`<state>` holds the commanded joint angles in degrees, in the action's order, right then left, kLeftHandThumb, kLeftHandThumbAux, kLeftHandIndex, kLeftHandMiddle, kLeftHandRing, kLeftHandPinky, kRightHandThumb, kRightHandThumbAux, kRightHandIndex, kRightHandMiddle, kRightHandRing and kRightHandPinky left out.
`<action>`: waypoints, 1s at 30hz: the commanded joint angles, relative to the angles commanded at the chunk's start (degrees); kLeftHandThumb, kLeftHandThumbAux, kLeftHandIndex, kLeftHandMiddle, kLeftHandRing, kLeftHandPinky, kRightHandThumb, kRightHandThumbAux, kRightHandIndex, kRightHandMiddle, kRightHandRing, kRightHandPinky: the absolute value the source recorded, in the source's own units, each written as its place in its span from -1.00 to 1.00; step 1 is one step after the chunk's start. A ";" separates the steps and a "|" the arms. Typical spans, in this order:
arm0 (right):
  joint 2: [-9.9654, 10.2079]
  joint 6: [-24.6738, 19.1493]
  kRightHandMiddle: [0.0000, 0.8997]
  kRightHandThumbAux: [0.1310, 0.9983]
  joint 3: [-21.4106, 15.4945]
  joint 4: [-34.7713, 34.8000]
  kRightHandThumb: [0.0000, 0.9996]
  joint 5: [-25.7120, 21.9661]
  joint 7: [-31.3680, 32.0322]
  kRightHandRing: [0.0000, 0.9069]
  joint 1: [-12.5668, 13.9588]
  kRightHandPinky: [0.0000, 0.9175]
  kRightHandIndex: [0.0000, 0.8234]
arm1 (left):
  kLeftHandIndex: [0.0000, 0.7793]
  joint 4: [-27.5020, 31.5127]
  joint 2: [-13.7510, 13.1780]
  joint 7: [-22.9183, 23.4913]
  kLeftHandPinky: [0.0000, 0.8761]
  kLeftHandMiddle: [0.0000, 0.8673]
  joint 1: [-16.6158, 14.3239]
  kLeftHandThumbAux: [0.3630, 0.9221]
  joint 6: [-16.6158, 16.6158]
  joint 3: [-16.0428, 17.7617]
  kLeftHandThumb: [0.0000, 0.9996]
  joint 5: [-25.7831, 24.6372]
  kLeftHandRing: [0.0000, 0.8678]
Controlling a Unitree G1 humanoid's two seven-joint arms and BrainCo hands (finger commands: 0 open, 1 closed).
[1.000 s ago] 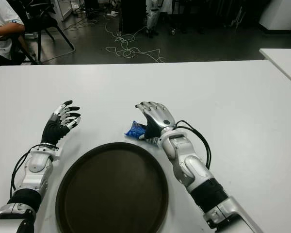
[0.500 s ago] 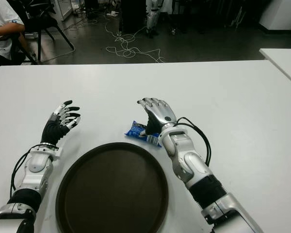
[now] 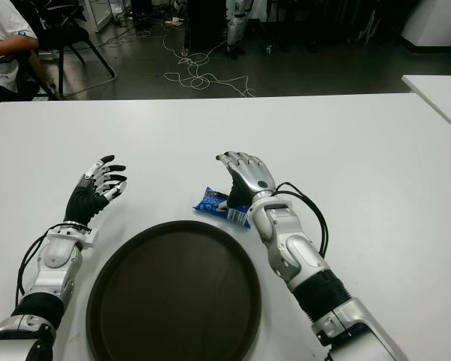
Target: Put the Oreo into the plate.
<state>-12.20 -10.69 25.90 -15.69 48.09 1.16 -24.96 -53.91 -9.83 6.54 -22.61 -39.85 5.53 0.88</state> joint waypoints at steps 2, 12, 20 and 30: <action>-0.11 0.30 -0.80 0.56 0.03 -0.11 -1.00 -0.24 0.10 -0.80 0.05 -0.82 -0.83 | -0.61 0.07 0.01 -0.31 -0.26 -0.36 0.07 0.28 0.01 -0.05 -0.39 0.20 -0.29; -0.72 1.28 -0.80 0.56 0.44 -0.43 -1.00 -0.06 0.48 -0.80 0.01 -0.82 -0.83 | -0.63 1.33 0.04 -2.15 -0.25 -0.37 0.36 0.34 2.33 -0.33 -0.31 1.18 -0.30; -0.45 0.91 -0.80 0.54 0.15 -0.44 -1.00 -0.35 0.63 -0.81 0.08 -0.81 -0.84 | -0.63 1.72 0.29 -2.83 -0.23 -0.35 0.42 0.31 2.91 -0.35 -0.24 0.99 -0.28; -0.36 1.06 -0.81 0.62 0.70 -0.83 -1.00 -0.19 0.87 -0.81 0.19 -0.81 -0.83 | -0.63 1.62 0.42 -1.83 -0.23 -0.37 0.52 0.30 2.13 -0.21 -0.26 0.21 -0.29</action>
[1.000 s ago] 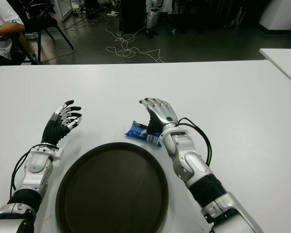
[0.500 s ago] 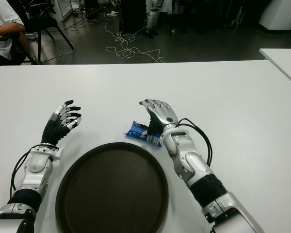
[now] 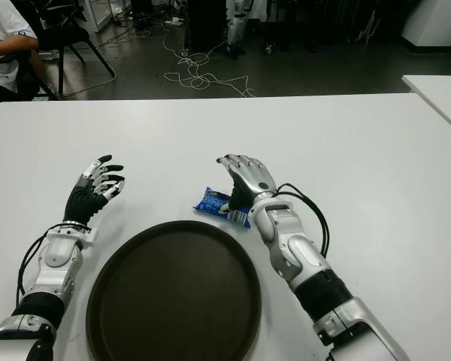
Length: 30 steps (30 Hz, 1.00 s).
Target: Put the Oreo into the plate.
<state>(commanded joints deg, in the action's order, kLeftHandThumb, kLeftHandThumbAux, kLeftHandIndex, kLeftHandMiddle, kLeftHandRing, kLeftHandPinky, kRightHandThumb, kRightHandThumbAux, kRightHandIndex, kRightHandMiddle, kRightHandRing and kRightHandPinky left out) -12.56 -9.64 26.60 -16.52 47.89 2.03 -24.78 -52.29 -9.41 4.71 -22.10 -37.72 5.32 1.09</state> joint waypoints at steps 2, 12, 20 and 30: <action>0.00 0.30 -0.82 0.61 0.57 -0.87 -1.00 0.35 -0.08 -0.81 -0.14 -0.82 -0.84 | -0.63 0.02 -0.09 -0.34 -0.24 -0.37 -0.01 0.30 0.07 -0.12 -0.28 0.39 -0.29; 0.85 1.33 -0.79 0.58 2.79 -5.61 -1.00 0.96 -1.52 -0.81 -0.65 -0.80 -0.82 | -0.66 0.47 0.21 -0.57 -0.24 -0.38 0.20 0.32 0.38 -0.01 -0.20 0.23 -0.30; 1.51 2.04 -0.80 0.55 4.02 -9.93 -1.00 0.50 -1.27 -0.81 -1.61 -0.80 -0.81 | -0.66 1.17 0.46 0.75 -0.24 -0.39 0.45 0.31 1.13 0.16 -0.18 -0.83 -0.31; 2.02 1.80 -0.77 0.57 4.83 -12.48 -1.00 0.52 -2.20 -0.76 -2.22 -0.76 -0.79 | -0.64 2.03 0.32 -0.76 -0.24 -0.38 0.85 0.31 1.25 -0.07 -0.26 0.40 -0.31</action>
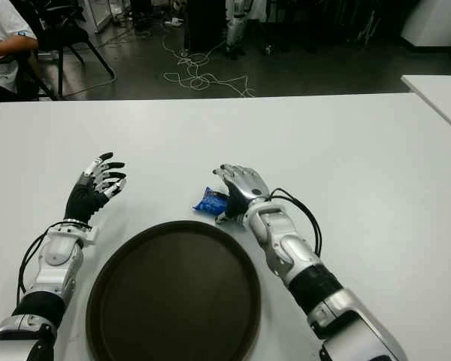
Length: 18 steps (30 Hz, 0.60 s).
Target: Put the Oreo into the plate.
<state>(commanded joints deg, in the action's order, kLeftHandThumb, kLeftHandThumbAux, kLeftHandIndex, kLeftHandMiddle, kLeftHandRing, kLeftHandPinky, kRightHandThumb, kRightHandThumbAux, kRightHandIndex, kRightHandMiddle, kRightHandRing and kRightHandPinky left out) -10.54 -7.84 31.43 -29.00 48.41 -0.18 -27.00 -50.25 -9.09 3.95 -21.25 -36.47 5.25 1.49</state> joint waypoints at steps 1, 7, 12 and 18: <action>0.09 0.04 -0.77 0.57 0.04 -0.41 -1.00 -0.10 0.02 -0.76 -0.20 -0.77 -0.79 | -0.64 0.07 0.01 -0.05 -0.24 -0.37 0.07 0.30 -0.06 0.01 -0.26 -0.02 -0.31; 0.29 0.25 -0.78 0.56 0.16 -1.63 -1.00 -0.50 0.20 -0.78 -0.80 -0.80 -0.81 | -0.64 0.76 0.24 1.07 -0.26 -0.38 0.45 0.30 0.26 0.16 -0.22 -1.01 -0.32; 0.43 0.45 -0.79 0.54 0.03 -2.04 -1.00 -0.86 0.17 -0.79 -0.84 -0.80 -0.81 | -0.65 1.48 0.23 1.29 -0.28 -0.40 0.68 0.34 0.81 0.13 -0.16 -1.16 -0.34; 0.82 0.68 -0.78 0.52 -0.24 -4.00 -1.00 -1.43 -0.44 -0.76 -1.26 -0.77 -0.80 | -0.64 1.97 0.12 0.50 -0.24 -0.39 0.95 0.32 0.91 -0.05 -0.19 -0.36 -0.32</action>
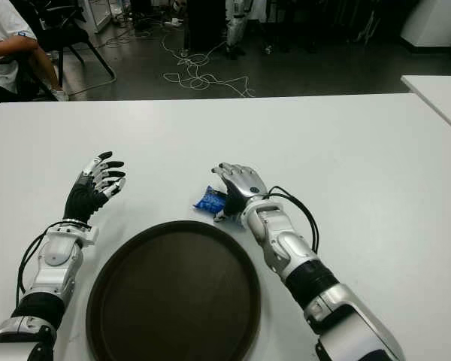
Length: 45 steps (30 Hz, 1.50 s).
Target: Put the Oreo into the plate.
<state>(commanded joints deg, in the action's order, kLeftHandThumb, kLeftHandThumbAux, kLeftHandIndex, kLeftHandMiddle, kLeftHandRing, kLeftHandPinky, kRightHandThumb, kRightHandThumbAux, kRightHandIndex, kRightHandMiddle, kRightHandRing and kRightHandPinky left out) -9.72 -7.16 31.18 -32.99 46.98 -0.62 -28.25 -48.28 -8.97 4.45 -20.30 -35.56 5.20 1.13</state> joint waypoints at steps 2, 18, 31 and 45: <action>0.07 -0.01 -0.77 0.52 0.00 -0.33 -1.00 -0.16 -0.06 -0.75 -0.14 -0.75 -0.80 | -0.64 0.04 0.01 -0.10 -0.24 -0.38 0.04 0.31 -0.05 -0.02 -0.21 0.09 -0.30; -0.46 4.11 -0.57 0.64 -1.04 -8.42 -1.00 -3.56 -1.77 -0.53 -3.60 -0.51 -0.62 | -0.64 1.24 0.66 2.31 -0.25 -0.39 0.46 0.35 0.00 0.07 -0.21 -1.70 -0.33; -1.88 6.23 -0.50 0.61 -2.36 -8.91 -1.00 -7.14 2.60 -0.54 -5.10 -0.71 -0.54 | -0.64 1.86 0.60 0.43 -0.25 -0.39 0.90 0.30 0.75 0.02 -0.16 -0.60 -0.32; -2.39 -0.81 -0.78 0.46 -3.24 -4.53 -1.00 -8.14 9.33 -0.86 -5.51 -0.97 -0.82 | -0.64 2.27 1.05 0.89 -0.24 -0.39 1.18 0.34 0.08 -0.04 -0.15 -1.05 -0.32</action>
<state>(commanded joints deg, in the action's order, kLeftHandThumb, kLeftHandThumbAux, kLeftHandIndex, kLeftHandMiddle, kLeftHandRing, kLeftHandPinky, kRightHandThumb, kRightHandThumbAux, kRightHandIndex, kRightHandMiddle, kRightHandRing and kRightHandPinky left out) -12.10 -7.97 27.95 -37.52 38.83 8.72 -33.77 -46.02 -7.91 5.34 -19.12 -35.48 5.16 0.09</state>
